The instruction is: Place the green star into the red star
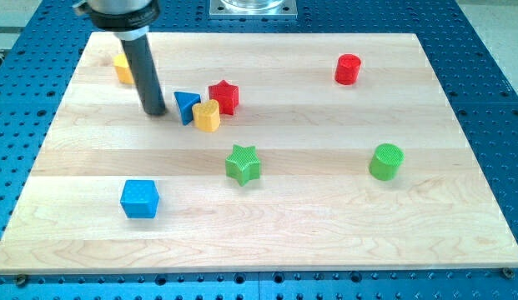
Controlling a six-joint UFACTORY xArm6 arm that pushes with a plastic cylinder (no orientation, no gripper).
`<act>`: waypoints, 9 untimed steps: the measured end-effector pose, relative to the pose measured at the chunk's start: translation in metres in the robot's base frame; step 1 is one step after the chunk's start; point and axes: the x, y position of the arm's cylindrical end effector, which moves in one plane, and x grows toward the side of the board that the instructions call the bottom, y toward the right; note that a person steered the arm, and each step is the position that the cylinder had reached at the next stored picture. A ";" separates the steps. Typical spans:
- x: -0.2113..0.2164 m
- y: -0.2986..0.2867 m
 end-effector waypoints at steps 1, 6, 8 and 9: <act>0.000 0.022; 0.145 0.129; 0.092 0.132; 0.084 0.133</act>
